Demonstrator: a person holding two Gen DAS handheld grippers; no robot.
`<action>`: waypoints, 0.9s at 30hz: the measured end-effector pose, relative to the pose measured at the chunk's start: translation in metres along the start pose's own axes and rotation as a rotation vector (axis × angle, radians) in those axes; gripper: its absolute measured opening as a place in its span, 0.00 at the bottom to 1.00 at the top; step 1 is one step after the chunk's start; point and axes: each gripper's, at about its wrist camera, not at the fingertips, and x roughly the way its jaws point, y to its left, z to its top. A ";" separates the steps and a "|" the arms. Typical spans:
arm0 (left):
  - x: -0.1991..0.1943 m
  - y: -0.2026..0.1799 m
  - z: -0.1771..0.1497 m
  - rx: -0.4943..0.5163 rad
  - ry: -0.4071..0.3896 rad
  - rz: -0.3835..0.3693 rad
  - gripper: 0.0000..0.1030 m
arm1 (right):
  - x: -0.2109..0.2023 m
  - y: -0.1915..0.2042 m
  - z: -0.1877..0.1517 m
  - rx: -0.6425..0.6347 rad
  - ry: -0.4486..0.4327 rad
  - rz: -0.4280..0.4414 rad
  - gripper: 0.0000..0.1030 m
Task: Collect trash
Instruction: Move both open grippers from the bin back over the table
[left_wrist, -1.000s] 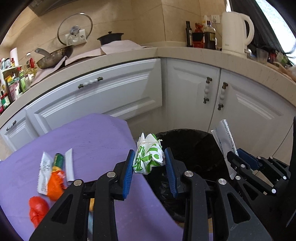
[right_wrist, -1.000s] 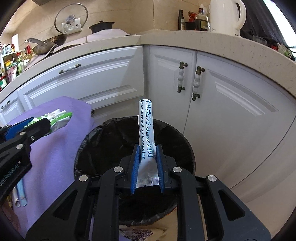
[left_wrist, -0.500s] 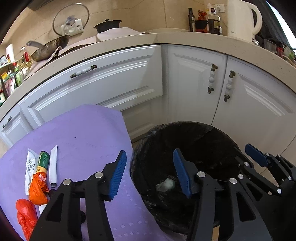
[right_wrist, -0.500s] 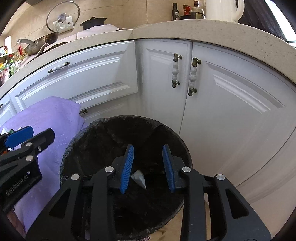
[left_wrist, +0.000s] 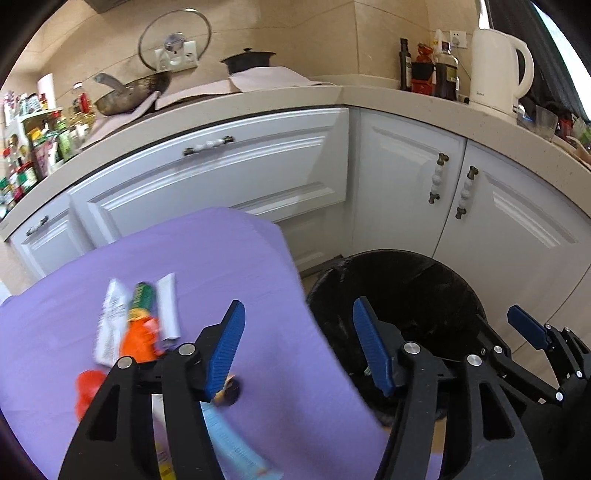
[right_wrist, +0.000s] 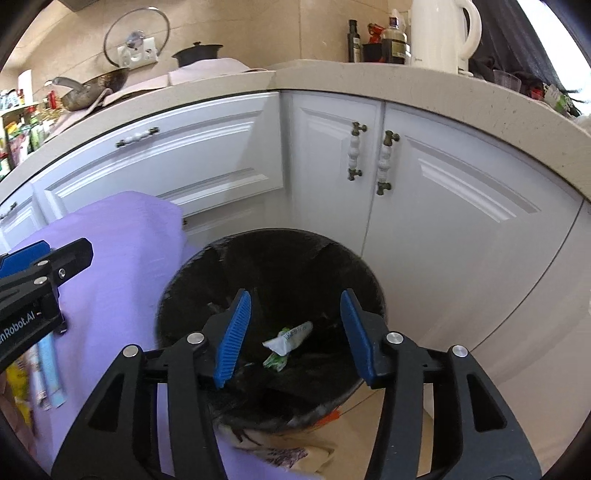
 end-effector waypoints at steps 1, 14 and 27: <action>-0.006 0.005 -0.003 -0.004 -0.003 0.004 0.58 | -0.007 0.005 -0.002 -0.002 -0.001 0.009 0.48; -0.072 0.105 -0.055 -0.090 -0.001 0.138 0.61 | -0.075 0.088 -0.035 -0.084 -0.023 0.147 0.49; -0.099 0.198 -0.116 -0.199 0.044 0.297 0.63 | -0.099 0.173 -0.061 -0.230 0.017 0.280 0.49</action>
